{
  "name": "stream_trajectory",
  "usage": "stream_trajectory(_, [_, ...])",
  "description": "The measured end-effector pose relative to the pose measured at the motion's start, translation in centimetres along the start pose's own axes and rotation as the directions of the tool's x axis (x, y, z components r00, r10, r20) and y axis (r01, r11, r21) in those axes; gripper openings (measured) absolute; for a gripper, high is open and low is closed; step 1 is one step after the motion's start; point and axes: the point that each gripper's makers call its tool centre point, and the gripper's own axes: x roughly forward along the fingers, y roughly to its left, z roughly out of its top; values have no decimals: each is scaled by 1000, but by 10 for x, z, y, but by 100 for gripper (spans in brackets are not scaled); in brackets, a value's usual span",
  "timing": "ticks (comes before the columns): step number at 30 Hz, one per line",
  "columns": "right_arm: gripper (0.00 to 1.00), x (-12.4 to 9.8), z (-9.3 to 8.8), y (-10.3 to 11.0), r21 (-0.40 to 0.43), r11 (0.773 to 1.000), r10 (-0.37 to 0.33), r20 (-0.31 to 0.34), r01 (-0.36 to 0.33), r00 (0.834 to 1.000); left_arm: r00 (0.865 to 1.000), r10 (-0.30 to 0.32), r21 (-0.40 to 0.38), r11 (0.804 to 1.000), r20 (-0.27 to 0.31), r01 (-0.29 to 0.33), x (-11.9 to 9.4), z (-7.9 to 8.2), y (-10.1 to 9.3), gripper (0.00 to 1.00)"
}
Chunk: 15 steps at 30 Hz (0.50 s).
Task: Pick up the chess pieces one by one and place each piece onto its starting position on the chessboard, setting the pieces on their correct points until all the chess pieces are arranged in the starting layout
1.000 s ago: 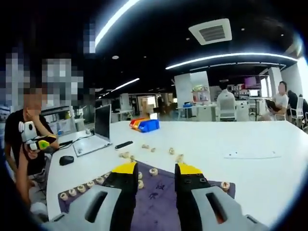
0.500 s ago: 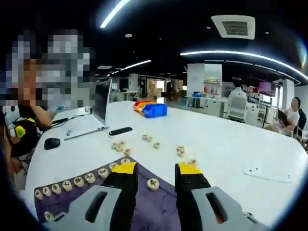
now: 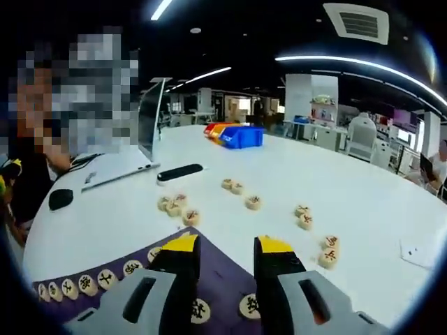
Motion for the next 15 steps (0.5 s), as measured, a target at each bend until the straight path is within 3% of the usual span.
stream_trajectory(3, [32, -11, 13, -9, 7, 1000, -20, 44, 20, 999, 1000, 5, -4, 1000, 3, -5, -1, 0, 3, 31])
stream_trajectory(4, [32, -17, 23, -16, 26, 999, -36, 90, 34, 995, 1000, 5, -6, 1000, 3, -5, 0, 0, 3, 31])
stream_trajectory(7, [32, -34, 37, -55, -4, 993, -116, 121, 117, 986, 1000, -5, -12, 1000, 4, 5, 0, -1, 2, 31])
stream_trajectory(9, [32, -46, 46, -87, 93, 981, -183, 148, 171, 972, 1000, -8, -10, 1000, 0, 8, 1, -2, 1, 31])
stream_trajectory(12, [32, -52, 36, -125, 84, 961, -273, 112, 265, 955, 1000, -4, -16, 1000, 8, 4, 2, 0, 1, 31])
stream_trajectory(15, [31, -46, 21, -136, 116, 952, -292, 70, 283, 954, 1000, -9, -10, 1000, 10, 9, 2, 2, -3, 31])
